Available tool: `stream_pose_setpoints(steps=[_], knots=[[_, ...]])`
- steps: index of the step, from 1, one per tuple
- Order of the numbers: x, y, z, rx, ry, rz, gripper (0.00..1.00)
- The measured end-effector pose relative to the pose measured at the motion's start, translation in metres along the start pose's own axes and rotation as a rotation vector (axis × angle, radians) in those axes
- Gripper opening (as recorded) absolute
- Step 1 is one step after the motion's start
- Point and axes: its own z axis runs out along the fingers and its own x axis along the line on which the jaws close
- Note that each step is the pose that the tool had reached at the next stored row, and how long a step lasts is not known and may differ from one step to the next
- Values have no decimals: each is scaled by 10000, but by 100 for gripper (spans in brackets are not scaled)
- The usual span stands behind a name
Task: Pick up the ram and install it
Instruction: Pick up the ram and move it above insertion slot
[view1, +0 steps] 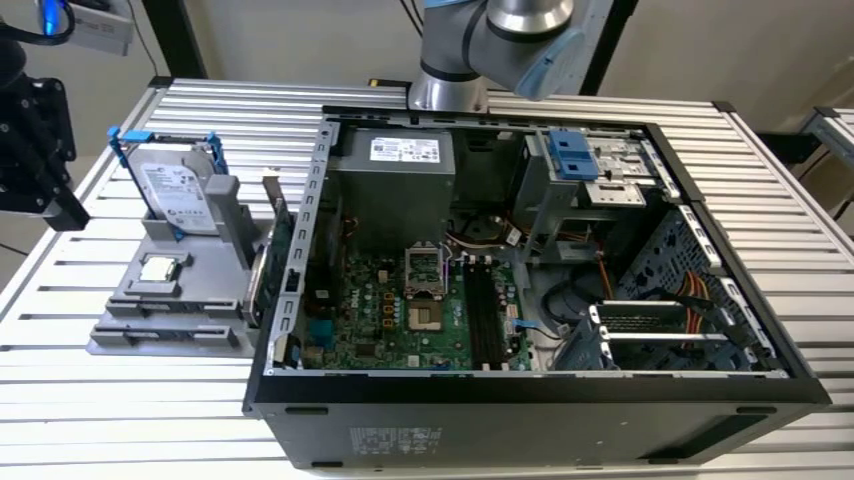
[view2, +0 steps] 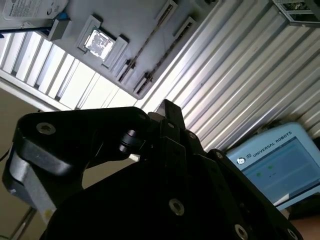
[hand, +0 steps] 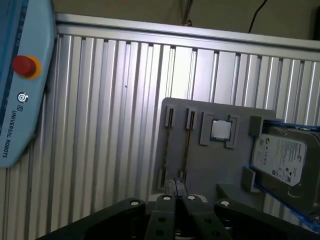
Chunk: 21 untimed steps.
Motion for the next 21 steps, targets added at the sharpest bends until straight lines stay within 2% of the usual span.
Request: stream_pose_setpoints(steps=[3, 7, 10, 21], knots=[[-1, 0, 3, 6, 3, 430, 0], [-23, -1, 10, 21, 1, 695, 0], [-45, -3, 12, 22, 1, 762, 0], [-46, -3, 12, 21, 10, 763, 0]])
